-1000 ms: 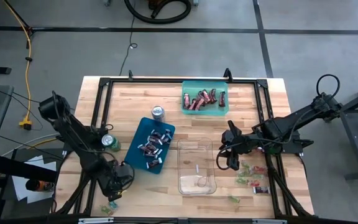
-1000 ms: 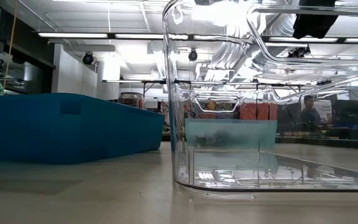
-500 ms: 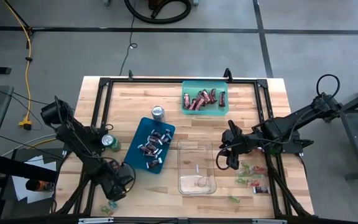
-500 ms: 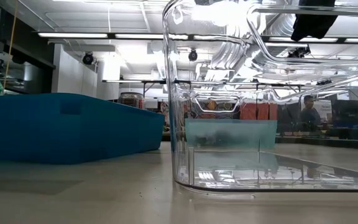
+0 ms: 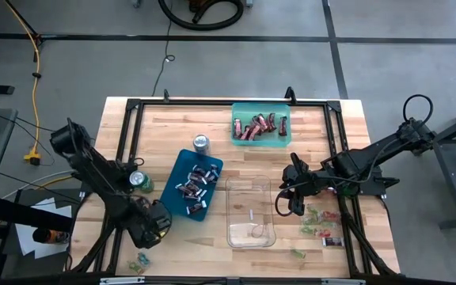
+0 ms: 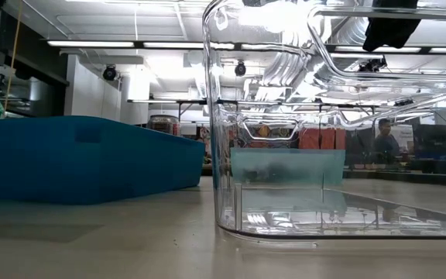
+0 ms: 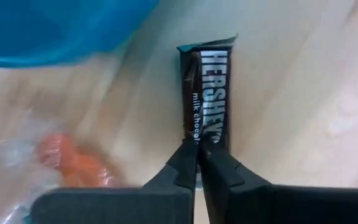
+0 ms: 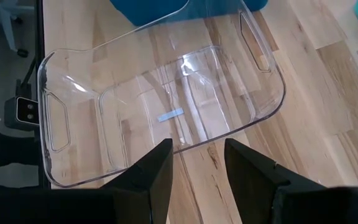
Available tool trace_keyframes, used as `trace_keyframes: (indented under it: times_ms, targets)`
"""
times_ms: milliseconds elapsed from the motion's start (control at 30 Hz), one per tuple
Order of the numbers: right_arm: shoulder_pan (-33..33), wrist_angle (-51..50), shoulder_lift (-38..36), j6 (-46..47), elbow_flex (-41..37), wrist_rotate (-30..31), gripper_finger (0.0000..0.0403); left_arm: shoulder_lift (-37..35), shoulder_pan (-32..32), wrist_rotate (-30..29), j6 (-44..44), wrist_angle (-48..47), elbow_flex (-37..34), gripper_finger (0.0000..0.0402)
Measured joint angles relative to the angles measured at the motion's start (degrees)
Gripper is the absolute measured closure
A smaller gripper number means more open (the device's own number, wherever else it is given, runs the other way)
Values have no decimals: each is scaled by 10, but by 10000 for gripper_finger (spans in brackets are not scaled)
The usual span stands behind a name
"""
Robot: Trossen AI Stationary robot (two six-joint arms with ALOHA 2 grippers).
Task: Sort candy
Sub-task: Put the chocolate bar into the blue bin
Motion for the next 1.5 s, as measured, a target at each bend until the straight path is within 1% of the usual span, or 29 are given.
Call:
trace_keyframes:
  times_ms: [300, 400, 500, 567, 667, 767, 867, 1000, 1167, 1267, 1367, 1500]
  targets:
    - [0, 0, 0, 0, 0, 0, 265, -170, 6, -48, 102, 20, 3, 400]
    - [0, 0, 0, 0, 0, 0, 265, -213, 14, -47, 128, 17, 4, 400]
    - [0, 0, 0, 0, 0, 0, 265, -225, 24, -14, 142, 3, 4, 400]
    - [0, 0, 0, 0, 0, 0, 265, -218, 26, 5, 142, 1, 4, 401]
    - [0, 0, 0, 0, 0, 0, 265, -188, 22, 29, 141, 11, 4, 398]
    - [0, 0, 0, 0, 0, 0, 265, -151, 8, 45, 134, 40, 4, 382]
    - [0, 0, 0, 1, 0, 6, 265, -114, -11, 46, 129, 84, 5, 351]
    - [0, 0, 0, 5, 0, 17, 265, -70, -23, 46, 130, 125, 5, 291]
    - [-3, 0, 0, 4, 0, 16, 265, -28, -20, 36, 194, 128, 6, 216]
    - [-10, 0, 0, 5, 0, 17, 265, -4, -14, 20, 248, 120, 6, 185]
    - [-18, 0, 0, 5, 0, 17, 265, 21, -7, 8, 289, 106, 6, 171]
    - [-27, -1, 0, 15, 0, 17, 265, 55, -11, 3, 318, 115, 7, 170]
